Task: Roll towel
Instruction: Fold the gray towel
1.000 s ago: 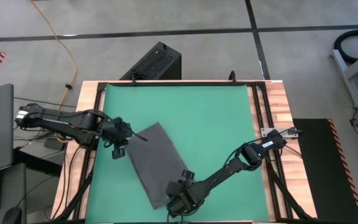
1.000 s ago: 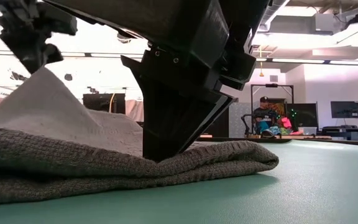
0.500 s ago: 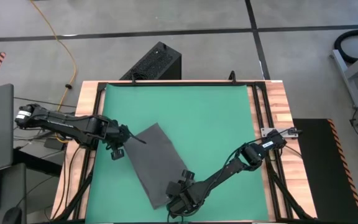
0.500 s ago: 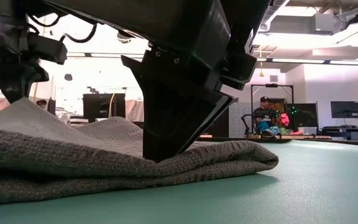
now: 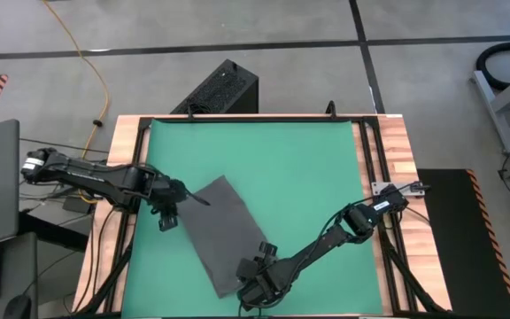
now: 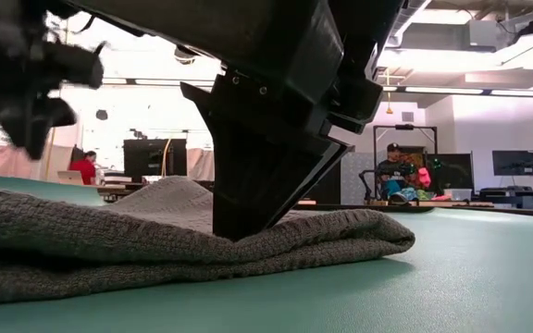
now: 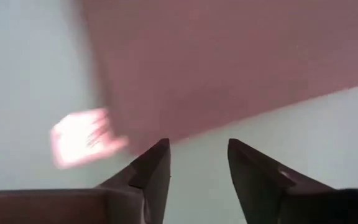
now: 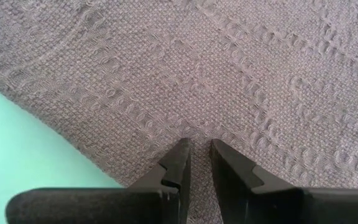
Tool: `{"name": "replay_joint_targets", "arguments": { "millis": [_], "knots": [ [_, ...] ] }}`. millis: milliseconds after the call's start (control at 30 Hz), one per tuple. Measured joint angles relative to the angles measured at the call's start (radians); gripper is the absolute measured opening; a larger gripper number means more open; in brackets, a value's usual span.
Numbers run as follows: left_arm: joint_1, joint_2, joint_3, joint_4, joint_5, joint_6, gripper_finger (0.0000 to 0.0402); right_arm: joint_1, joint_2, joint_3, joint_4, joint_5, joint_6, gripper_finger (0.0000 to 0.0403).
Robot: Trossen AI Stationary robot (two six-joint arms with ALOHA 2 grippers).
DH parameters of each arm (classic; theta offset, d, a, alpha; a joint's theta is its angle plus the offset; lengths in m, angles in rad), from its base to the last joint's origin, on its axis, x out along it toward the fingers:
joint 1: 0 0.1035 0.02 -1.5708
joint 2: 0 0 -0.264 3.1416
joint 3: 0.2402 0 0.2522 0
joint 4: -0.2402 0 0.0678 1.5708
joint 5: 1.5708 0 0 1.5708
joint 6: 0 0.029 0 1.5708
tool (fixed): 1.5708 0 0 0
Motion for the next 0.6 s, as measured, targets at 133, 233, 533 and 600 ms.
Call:
{"name": "replay_joint_targets", "arguments": {
  "millis": [133, 233, 533, 600],
  "knots": [
    [-0.016, -0.041, -0.001, 0.308, 0.107, 0.016, 0.0141, 0.001, 0.0, 0.0, 0.002, 0.018, -0.025, 0.0086],
    [-0.06, -0.062, -0.034, 0.566, 0.013, 0.078, 0.0109, -0.001, 0.0, 0.0, 0.008, 0.018, -0.061, 0.0086],
    [-0.093, 0.112, -0.213, 0.969, -0.008, 0.046, 0.0006, 0.006, 0.002, 0.003, 0.059, 0.024, -0.128, 0.0086],
    [-0.1, 0.155, -0.223, 0.98, -0.011, 0.044, 0.0003, 0.006, 0.002, 0.009, 0.059, 0.033, -0.142, 0.0086]
  ]
}}
